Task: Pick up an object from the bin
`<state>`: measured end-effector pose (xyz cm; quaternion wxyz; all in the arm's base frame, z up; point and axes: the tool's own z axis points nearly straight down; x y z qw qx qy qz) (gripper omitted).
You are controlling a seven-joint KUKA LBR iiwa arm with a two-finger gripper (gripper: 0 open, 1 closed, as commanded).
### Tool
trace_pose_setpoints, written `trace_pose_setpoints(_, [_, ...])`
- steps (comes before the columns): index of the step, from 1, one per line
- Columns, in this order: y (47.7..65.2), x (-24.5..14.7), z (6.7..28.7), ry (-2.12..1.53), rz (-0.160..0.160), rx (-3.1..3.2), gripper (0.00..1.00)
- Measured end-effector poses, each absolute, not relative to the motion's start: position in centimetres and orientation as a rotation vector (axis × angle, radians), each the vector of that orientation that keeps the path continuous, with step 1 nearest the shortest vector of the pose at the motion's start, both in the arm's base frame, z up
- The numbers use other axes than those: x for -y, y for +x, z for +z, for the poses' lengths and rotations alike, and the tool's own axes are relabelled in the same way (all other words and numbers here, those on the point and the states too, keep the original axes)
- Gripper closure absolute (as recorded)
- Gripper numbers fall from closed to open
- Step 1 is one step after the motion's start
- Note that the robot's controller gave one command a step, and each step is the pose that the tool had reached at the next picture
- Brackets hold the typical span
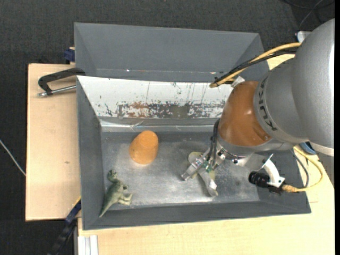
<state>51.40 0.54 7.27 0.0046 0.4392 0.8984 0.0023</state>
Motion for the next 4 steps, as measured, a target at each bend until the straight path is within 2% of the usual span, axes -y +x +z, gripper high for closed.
trace_pose_setpoints(1, [50.4,1.5,7.2,1.666,0.007,-2.66,0.0])
trace_pose_setpoints(2, [50.5,1.6,7.3,1.665,0.008,-2.656,1.0])
trace_pose_setpoints(3, [50.7,1.5,14.7,1.661,0.008,-2.658,1.0])
trace_pose_setpoints(4, [50.8,1.5,15.1,1.66,0.003,-2.664,1.0])
